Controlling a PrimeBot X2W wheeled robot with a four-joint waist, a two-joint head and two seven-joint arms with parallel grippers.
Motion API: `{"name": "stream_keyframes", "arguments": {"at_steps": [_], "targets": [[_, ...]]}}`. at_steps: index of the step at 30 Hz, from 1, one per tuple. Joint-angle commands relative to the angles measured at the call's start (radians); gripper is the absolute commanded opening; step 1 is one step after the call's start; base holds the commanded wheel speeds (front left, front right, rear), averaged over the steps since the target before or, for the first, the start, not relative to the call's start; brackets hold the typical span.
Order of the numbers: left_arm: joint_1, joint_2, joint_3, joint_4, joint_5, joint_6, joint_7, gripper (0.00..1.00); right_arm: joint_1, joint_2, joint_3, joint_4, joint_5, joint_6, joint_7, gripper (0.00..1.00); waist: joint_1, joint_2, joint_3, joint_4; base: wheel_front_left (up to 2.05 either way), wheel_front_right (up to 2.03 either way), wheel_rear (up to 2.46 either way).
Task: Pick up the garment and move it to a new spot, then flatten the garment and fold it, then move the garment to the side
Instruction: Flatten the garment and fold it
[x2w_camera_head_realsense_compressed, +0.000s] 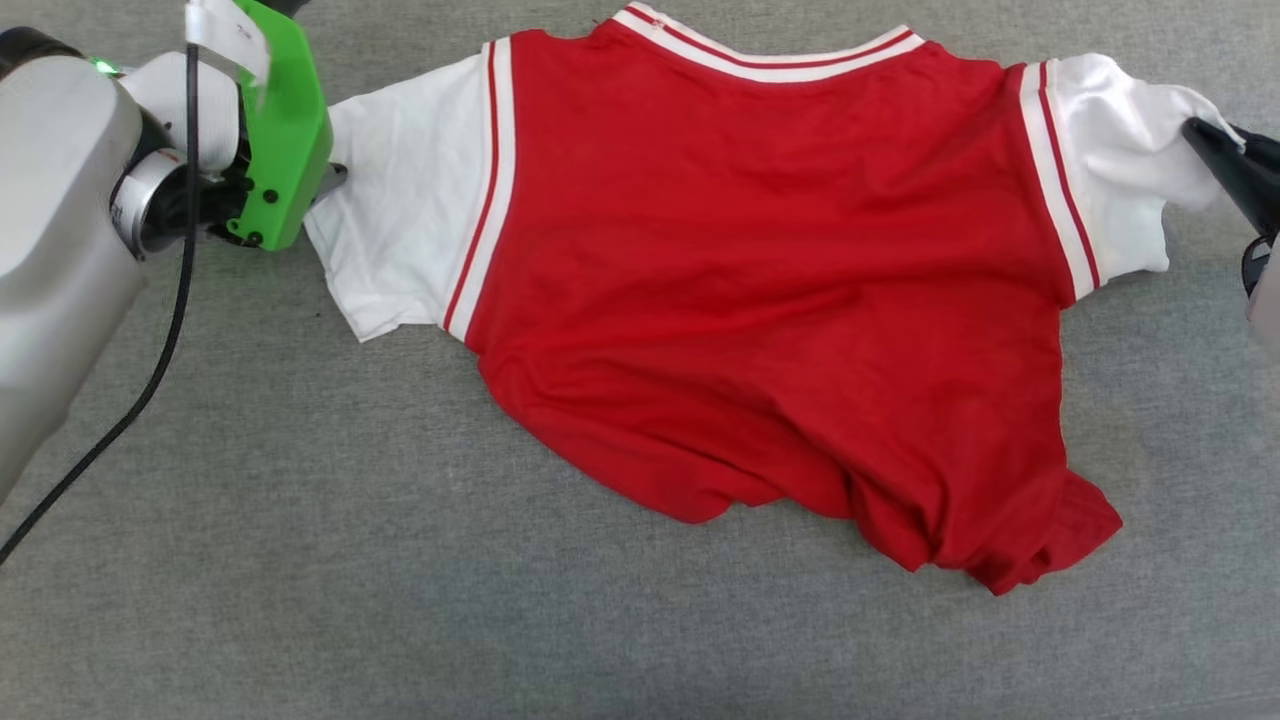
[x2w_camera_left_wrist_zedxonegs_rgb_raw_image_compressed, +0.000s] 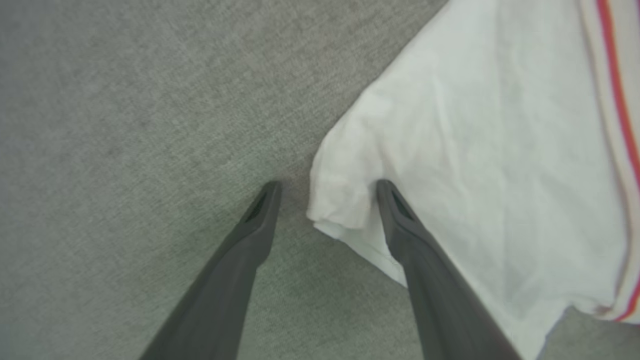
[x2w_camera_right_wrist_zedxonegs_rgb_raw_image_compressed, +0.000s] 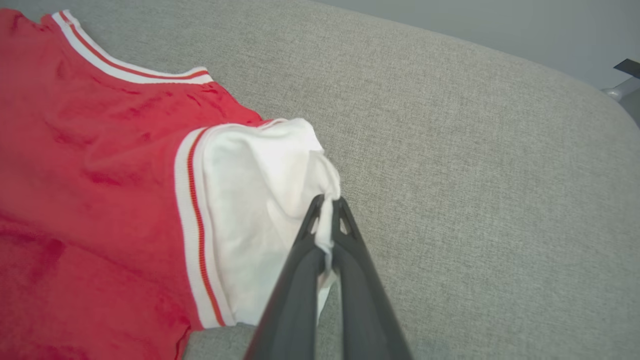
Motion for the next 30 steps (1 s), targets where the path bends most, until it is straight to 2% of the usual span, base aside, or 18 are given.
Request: {"name": "stream_keyframes", "arguments": {"at_steps": [1, 2, 3, 4, 10, 14, 21, 26, 30], "targets": [[0.028, 0.004, -0.038, 0.02, -0.023, -0.002, 0.012, 1.0, -0.018, 0.003, 0.006, 0.006, -0.002, -0.001, -0.008, 0.0, 0.0, -0.0001, 0.012, -0.012, 0.0, 0.0, 0.0], [0.032, 0.004, -0.051, 0.02, -0.032, -0.002, 0.014, 1.0, -0.019, 0.003, 0.009, 0.009, -0.001, -0.001, -0.011, 0.0, 0.0, -0.0001, 0.013, -0.012, 0.0, 0.0, 0.0], [0.036, 0.006, -0.068, 0.017, -0.044, -0.002, 0.019, 0.69, -0.02, 0.001, 0.011, 0.014, 0.0, -0.001, -0.014, 0.0, 0.0, -0.0001, 0.012, -0.01, 0.0, 0.0, 0.0], [0.037, 0.008, -0.08, 0.013, -0.052, -0.002, 0.019, 0.0, -0.02, -0.001, 0.012, 0.017, 0.002, -0.001, -0.017, 0.0, 0.0, -0.0001, 0.011, -0.009, 0.0, 0.0, 0.0], [0.019, 0.027, -0.143, -0.016, -0.074, -0.002, -0.049, 0.0, -0.024, -0.005, 0.021, 0.041, 0.009, -0.001, -0.035, 0.0, 0.0, -0.0001, -0.017, 0.01, 0.0, 0.0, 0.0], [-0.021, 0.047, -0.162, -0.049, -0.046, -0.002, -0.193, 0.0, -0.028, -0.015, 0.021, 0.059, 0.008, -0.001, -0.061, 0.0, 0.0, -0.0001, -0.06, 0.027, 0.0, 0.0, 0.0], [-0.09, 0.071, -0.15, -0.096, 0.021, -0.002, -0.511, 0.0, -0.027, -0.038, -0.019, 0.081, 0.002, -0.001, -0.135, 0.0, 0.0, -0.0001, -0.16, 0.067, 0.0, 0.0, 0.0], [-0.128, 0.073, -0.122, -0.119, 0.053, 0.002, -0.646, 0.0, -0.043, -0.054, -0.056, 0.077, -0.003, -0.001, -0.174, 0.0, 0.0, -0.0001, -0.235, 0.089, 0.0, 0.0, 0.0], [-0.165, 0.072, -0.095, -0.148, 0.078, 0.021, -0.71, 0.0, -0.07, -0.079, -0.078, 0.06, -0.004, -0.001, -0.179, 0.0, 0.0, -0.0001, -0.284, 0.102, 0.0, 0.0, 0.0]]}}
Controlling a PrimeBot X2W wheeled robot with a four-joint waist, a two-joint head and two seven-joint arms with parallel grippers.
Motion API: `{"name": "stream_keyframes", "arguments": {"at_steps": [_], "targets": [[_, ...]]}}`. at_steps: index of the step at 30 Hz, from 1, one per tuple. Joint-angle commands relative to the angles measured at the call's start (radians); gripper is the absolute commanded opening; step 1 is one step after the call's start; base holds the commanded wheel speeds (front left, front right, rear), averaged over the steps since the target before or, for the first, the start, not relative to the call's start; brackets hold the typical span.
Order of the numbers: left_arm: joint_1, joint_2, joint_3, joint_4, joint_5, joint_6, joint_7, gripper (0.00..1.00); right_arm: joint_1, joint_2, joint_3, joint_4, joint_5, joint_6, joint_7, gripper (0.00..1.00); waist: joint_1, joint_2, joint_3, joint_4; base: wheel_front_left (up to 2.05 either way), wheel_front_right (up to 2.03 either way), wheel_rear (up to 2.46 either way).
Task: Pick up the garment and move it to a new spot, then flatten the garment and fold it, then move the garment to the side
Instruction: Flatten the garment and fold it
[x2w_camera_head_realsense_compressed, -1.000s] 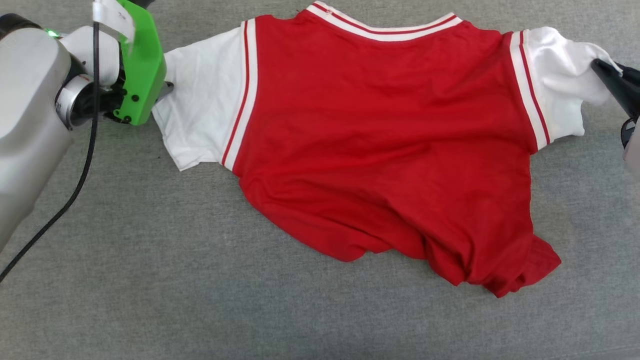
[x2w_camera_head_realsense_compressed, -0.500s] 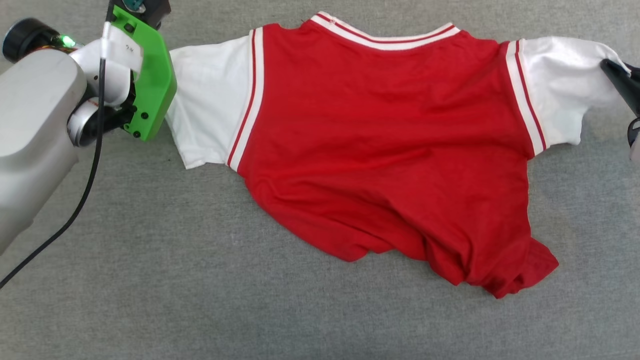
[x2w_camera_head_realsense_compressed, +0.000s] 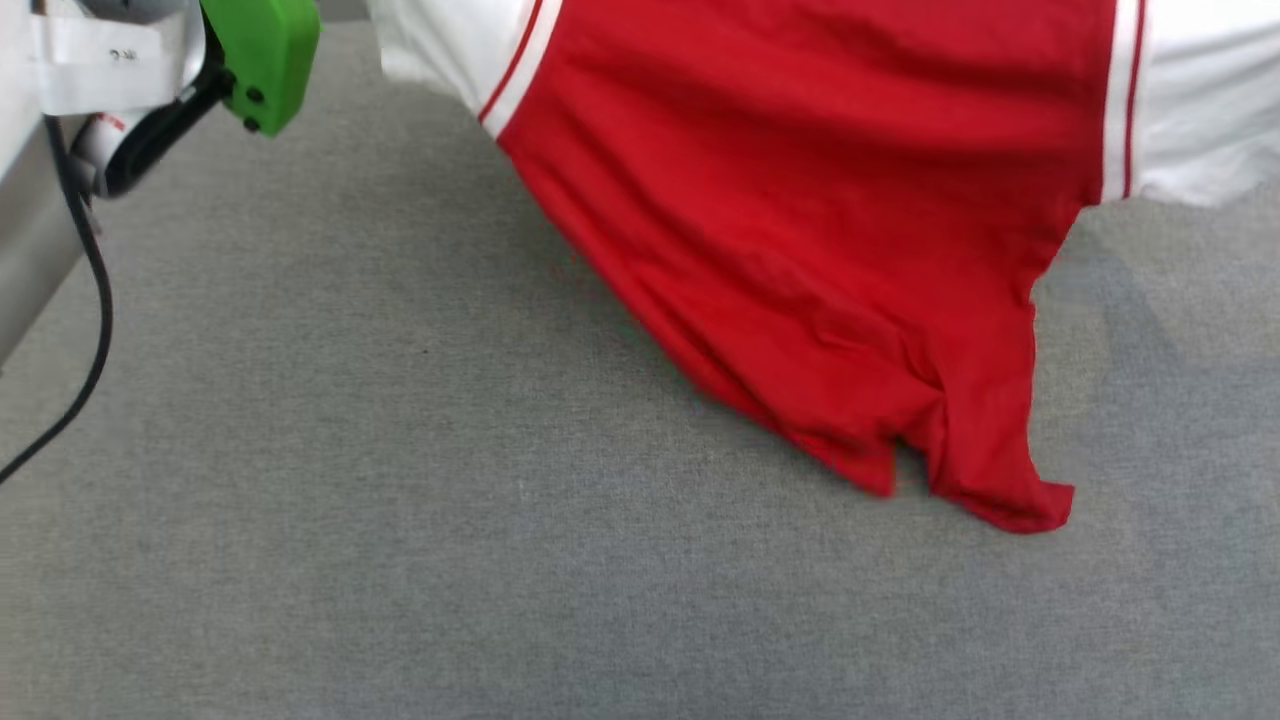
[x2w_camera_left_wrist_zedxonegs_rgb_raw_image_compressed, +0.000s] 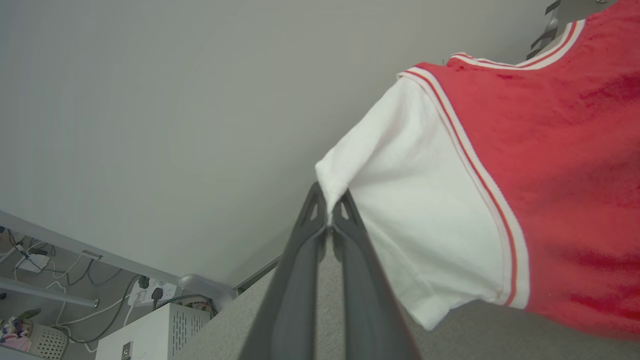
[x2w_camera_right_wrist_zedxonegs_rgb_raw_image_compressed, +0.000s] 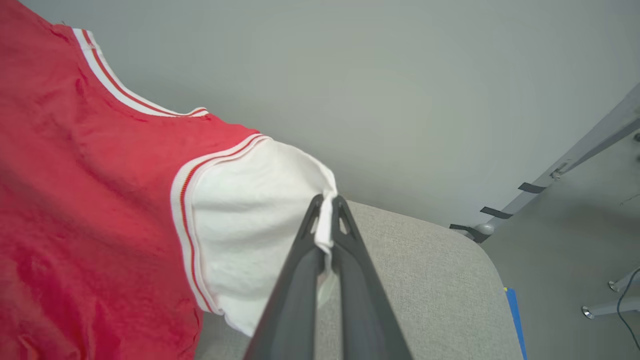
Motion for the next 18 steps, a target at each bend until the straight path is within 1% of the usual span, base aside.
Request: {"name": "stream_keyframes", "arguments": {"at_steps": [1, 6, 10, 14, 18], "targets": [[-0.035, 0.003, 0.016, -0.012, 0.021, 0.014, -0.023, 0.0, -0.031, -0.011, -0.014, -0.01, -0.004, -0.001, -0.009, 0.0, -0.0001, -0.0001, -0.068, 0.032, 0.0, 0.0, 0.0], [-0.088, -0.003, 0.056, -0.052, 0.036, 0.043, -0.075, 0.0, -0.102, -0.026, -0.042, -0.015, 0.002, -0.001, -0.012, 0.0, -0.0001, -0.0001, -0.11, 0.044, 0.0, 0.0, 0.0], [-0.116, -0.013, 0.073, -0.066, 0.046, 0.061, -0.097, 0.0, -0.161, -0.029, -0.029, -0.01, 0.004, -0.001, -0.011, 0.0, -0.0001, -0.0001, -0.126, 0.05, 0.0, 0.0, 0.0], [-0.143, -0.028, 0.074, -0.056, 0.053, 0.063, -0.091, 0.0, -0.229, -0.017, -0.007, 0.012, 0.005, -0.001, -0.011, 0.0, -0.0001, -0.0001, -0.123, 0.049, 0.0, 0.0, 0.0], [-0.197, -0.049, 0.088, -0.018, 0.054, 0.06, -0.085, 0.0, -0.326, 0.003, 0.028, 0.051, -0.007, -0.001, -0.007, 0.0, -0.0001, -0.0001, -0.086, 0.038, 0.0, 0.0, 0.0]]}}
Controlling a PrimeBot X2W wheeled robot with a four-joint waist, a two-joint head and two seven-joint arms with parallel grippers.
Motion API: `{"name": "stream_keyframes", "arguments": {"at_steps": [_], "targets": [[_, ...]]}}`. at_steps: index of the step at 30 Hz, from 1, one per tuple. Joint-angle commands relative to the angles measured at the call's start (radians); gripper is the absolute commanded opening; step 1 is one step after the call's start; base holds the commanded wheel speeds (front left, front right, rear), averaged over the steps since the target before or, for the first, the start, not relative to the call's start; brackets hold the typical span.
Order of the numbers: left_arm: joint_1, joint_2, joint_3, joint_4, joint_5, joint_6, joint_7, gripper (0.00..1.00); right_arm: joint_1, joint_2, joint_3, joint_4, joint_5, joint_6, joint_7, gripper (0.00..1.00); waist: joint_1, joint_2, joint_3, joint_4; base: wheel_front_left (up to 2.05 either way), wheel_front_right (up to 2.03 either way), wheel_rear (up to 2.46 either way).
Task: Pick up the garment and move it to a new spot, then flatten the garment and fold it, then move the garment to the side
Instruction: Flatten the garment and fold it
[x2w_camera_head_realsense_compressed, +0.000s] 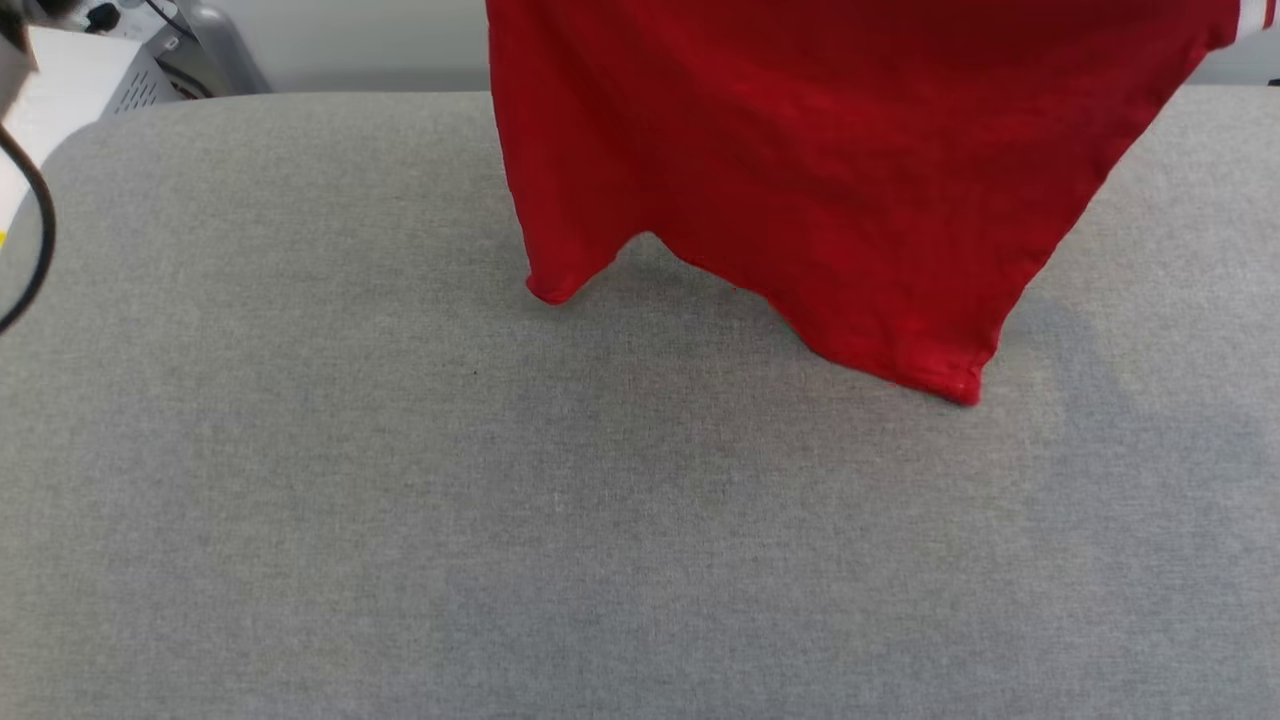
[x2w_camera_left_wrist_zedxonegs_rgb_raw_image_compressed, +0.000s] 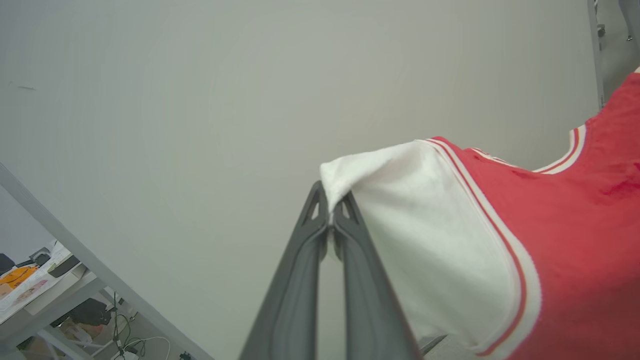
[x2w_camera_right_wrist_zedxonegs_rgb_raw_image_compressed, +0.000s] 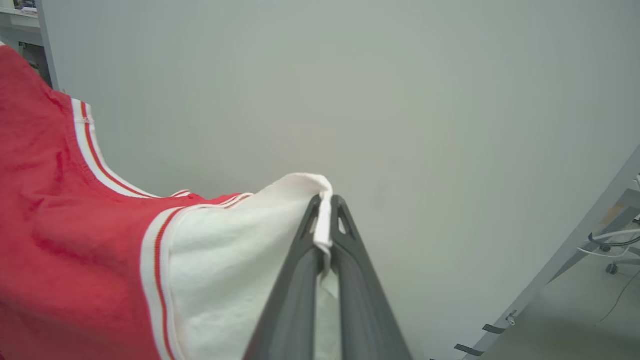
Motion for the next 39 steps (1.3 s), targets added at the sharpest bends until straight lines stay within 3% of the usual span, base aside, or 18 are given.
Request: {"name": "stream_keyframes", "arguments": {"at_steps": [1, 9, 23, 30, 39], "targets": [[-0.039, -0.014, 0.012, 0.019, 0.008, 0.004, -0.002, 0.0, -0.049, 0.01, 0.017, 0.014, -0.012, -0.001, 0.0, 0.0, 0.0001, 0.0, 0.039, -0.014, 0.0, 0.0, 0.0], [-0.234, -0.084, 0.031, 0.189, 0.055, -0.02, -0.015, 0.0, -0.354, 0.068, 0.149, 0.166, -0.104, -0.001, -0.018, 0.0, 0.0001, 0.0, 0.193, -0.044, 0.0, 0.0, 0.0], [-0.543, -0.213, 0.067, 0.504, 0.119, -0.049, -0.193, 0.0, -0.826, 0.199, 0.184, 0.513, -0.292, -0.001, -0.29, 0.0, 0.0001, 0.0, 0.37, -0.062, 0.0, 0.0, 0.0], [-0.534, -0.25, 0.063, 0.604, 0.092, -0.064, -0.256, 0.0, -0.876, 0.252, 0.243, 0.636, -0.283, -0.001, -0.358, 0.0, 0.0001, 0.0, 0.416, -0.066, 0.0, 0.0, 0.0], [-0.368, -0.251, 0.036, 0.643, 0.056, -0.07, -0.301, 0.0, -0.75, 0.325, 0.31, 0.752, -0.21, -0.001, -0.476, 0.0, 0.0001, 0.0, 0.41, -0.074, 0.0, 0.0, 0.0]]}}
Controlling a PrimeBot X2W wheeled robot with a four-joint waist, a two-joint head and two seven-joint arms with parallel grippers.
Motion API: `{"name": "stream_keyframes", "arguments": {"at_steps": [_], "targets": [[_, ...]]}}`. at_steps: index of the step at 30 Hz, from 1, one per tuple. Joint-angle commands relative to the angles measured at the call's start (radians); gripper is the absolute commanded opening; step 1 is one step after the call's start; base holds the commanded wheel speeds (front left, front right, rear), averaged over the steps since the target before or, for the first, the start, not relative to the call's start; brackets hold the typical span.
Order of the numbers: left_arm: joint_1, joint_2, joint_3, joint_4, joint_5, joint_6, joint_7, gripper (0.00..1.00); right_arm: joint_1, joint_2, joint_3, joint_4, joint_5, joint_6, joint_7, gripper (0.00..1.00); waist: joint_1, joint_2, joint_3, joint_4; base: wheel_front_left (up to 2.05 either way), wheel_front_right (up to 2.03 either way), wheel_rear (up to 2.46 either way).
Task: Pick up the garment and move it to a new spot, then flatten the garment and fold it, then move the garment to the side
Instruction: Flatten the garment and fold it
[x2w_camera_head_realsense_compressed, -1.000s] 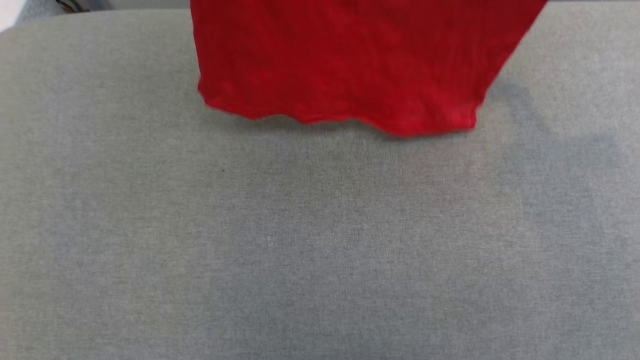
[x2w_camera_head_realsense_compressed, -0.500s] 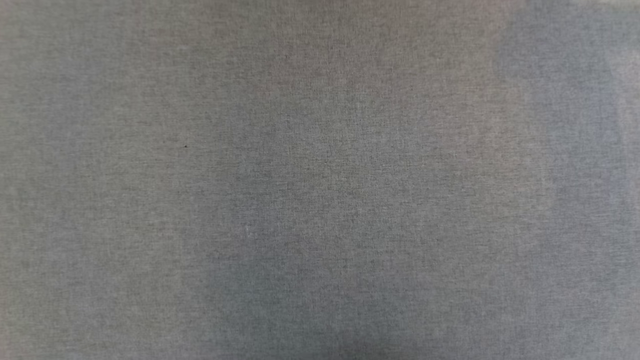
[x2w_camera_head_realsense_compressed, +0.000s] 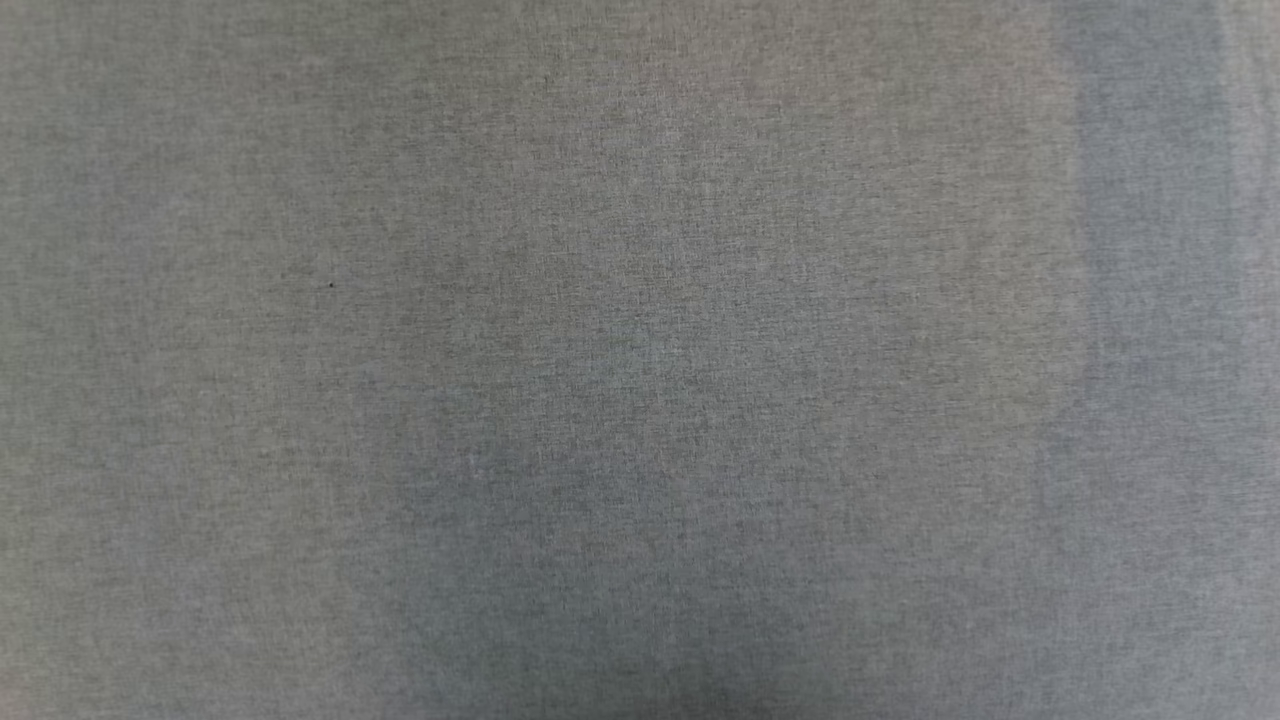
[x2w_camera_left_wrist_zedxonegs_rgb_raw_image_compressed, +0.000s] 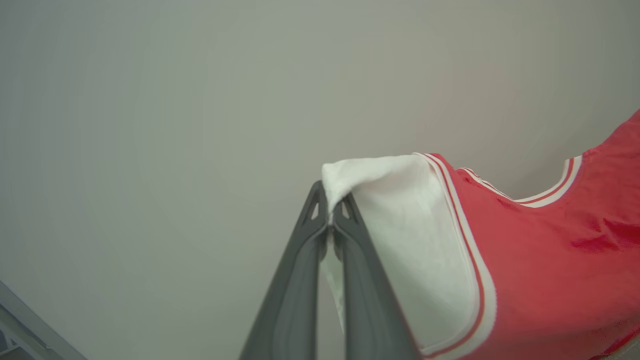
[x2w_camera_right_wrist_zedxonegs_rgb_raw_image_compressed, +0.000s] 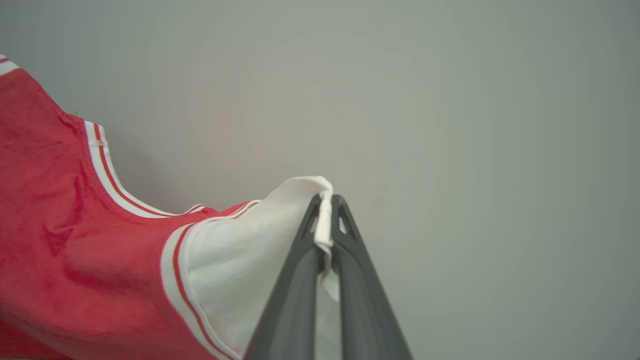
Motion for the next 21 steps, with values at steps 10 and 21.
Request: {"name": "stream_keyframes", "arguments": {"at_steps": [10, 21], "targets": [[0.435, 0.066, 0.109, -0.185, -0.006, 0.015, -0.014, 0.0, 0.352, 0.025, 0.072, -0.035, 0.117, -0.001, -0.071, 0.0, -0.0003, 0.0, -0.157, 0.014, 0.0, 0.0, 0.0], [0.979, 0.107, 0.271, -0.419, 0.037, 0.079, -0.014, 0.0, 0.804, -0.02, 0.031, -0.241, 0.162, -0.001, -0.072, 0.0, -0.0003, 0.0, -0.342, 0.033, 0.0, 0.0, 0.0]]}}
